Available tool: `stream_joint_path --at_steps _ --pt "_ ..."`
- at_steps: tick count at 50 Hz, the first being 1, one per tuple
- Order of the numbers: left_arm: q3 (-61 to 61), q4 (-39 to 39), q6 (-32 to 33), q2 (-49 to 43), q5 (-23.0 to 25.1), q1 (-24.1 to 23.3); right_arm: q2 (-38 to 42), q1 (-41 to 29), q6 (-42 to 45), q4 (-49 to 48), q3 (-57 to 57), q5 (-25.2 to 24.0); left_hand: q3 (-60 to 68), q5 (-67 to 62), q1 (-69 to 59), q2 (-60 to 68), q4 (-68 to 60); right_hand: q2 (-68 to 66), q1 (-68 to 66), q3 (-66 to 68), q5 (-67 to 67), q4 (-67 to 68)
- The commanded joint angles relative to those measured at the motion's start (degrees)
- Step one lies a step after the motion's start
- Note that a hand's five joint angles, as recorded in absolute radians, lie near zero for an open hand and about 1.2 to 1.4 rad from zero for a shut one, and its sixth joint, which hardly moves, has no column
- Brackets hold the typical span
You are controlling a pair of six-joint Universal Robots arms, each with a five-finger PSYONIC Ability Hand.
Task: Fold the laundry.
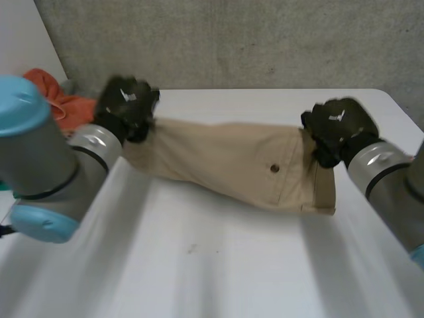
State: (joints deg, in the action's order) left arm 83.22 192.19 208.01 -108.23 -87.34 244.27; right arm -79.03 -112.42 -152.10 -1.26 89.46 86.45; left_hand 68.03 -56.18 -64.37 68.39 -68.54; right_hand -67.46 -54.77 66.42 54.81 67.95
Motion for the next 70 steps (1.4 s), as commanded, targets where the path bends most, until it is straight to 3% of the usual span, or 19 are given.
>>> stream_joint_path --at_steps 1,9,11,16,17,18,19,22,23,27,32,39,48,55,61,70 --pt "3.53 -0.5 -1.99 15.58 -0.03 -1.6 -5.43 -0.35 2.07 8.37 -6.4 -0.32 11.97 -13.82 -15.63 11.61 -11.46 -12.54 -25.23 13.58 15.19 12.05" --pt "4.32 -1.91 -3.75 17.18 0.15 -2.66 -5.09 -0.17 1.99 11.81 -11.94 -1.98 11.97 -13.82 -15.63 11.61 -11.46 -12.54 -25.23 13.58 15.19 12.05" --pt "4.24 -1.82 -3.66 13.06 0.32 -2.66 -4.12 0.0 2.07 11.55 -12.03 -2.43 11.97 -13.82 -15.63 11.61 -11.46 -12.54 -25.23 13.58 15.19 12.05" --pt "1.26 -1.56 -3.31 1.38 0.06 -2.48 8.16 -0.69 2.86 9.36 -15.44 -2.17 11.16 -13.01 -14.82 10.8 -10.65 -12.54 -25.23 13.58 15.19 12.05" --pt "0.38 -1.56 -3.31 -0.82 -0.03 -2.48 9.76 -0.87 2.95 8.83 -15.98 -2.16 4.99 -6.84 -8.65 4.63 -4.48 -12.54 -25.23 13.58 15.19 12.05" --pt "-2.07 -1.56 -3.31 -5.1 -0.11 -2.48 11.16 -0.96 2.95 8.3 -16.51 -2.25 -9.39 7.55 5.73 -9.76 9.91 -12.54 -25.23 13.58 15.19 12.05" --pt "-3.4 -1.56 -3.22 -7.15 -0.11 -2.48 12.48 -1.05 2.95 7.68 -16.95 -2.16 -16.53 14.68 12.87 -16.89 17.04 -7.6 -20.29 8.64 10.25 7.12" --pt "-8.92 -1.82 -3.66 -13.38 0.58 -1.87 17.14 -1.14 2.69 3.91 -18.62 -1.9 -28.7 26.85 25.04 -29.06 29.21 30.16 17.47 -29.12 -27.51 -30.64" --pt "-10.25 -1.82 -4.01 -14.63 0.59 -1.87 18.98 -1.14 2.6 1.64 -19.23 -1.29 -30.05 28.2 26.38 -30.41 30.56 57.46 44.77 -56.42 -54.81 -57.95" --pt "-12.46 -1.38 -4.28 -15.43 0.33 -1.69 19.1 -1.05 1.99 -2.16 -18.8 1.69 -43.34 41.49 39.68 -43.7 43.85 57.46 44.77 -56.42 -54.81 -57.95" --pt "-9.49 -1.56 -5.59 -10.7 -0.11 -1.6 14.62 -0.61 1.2 -1.82 -14.32 2.41 -43.86 42.01 40.2 -44.22 44.37 57.46 44.77 -56.42 -54.81 -57.95" --pt "5.89 -1.29 -5.33 0.03 0.06 -1.43 5.47 0.01 1.81 2.75 -3.78 1.09 -42.34 40.49 38.68 -42.7 42.85 57.46 44.77 -56.42 -54.81 -57.95" --pt "24.17 -1.64 -5.07 9.79 0.41 -1.87 -0.42 3.78 4.27 7.85 7.91 -6.37 -22.01 20.17 18.35 -22.38 22.53 36.2 23.51 -35.16 -33.55 -36.68" --pt "28.67 -2.17 -5.07 9.36 0.59 -1.69 -0.25 6.07 6.64 7.85 11.26 -11.04 -17.11 15.26 13.44 -17.47 17.62 26.76 14.07 -25.73 -24.12 -27.25" --pt "28.23 -1.38 -4.98 4.27 0.59 -0.9 4.14 6.25 6.91 5.75 11.53 -11.65 -25.33 23.48 21.67 -25.69 25.84 29.12 16.43 -28.08 -26.47 -29.6" --pt "23.75 0.02 -4.89 -3.3 0.5 0.07 13.28 5.98 7.79 -3.91 10.03 -12.01 -40.32 38.47 36.66 -40.68 40.83 48.93 36.24 -47.89 -46.28 -49.42"
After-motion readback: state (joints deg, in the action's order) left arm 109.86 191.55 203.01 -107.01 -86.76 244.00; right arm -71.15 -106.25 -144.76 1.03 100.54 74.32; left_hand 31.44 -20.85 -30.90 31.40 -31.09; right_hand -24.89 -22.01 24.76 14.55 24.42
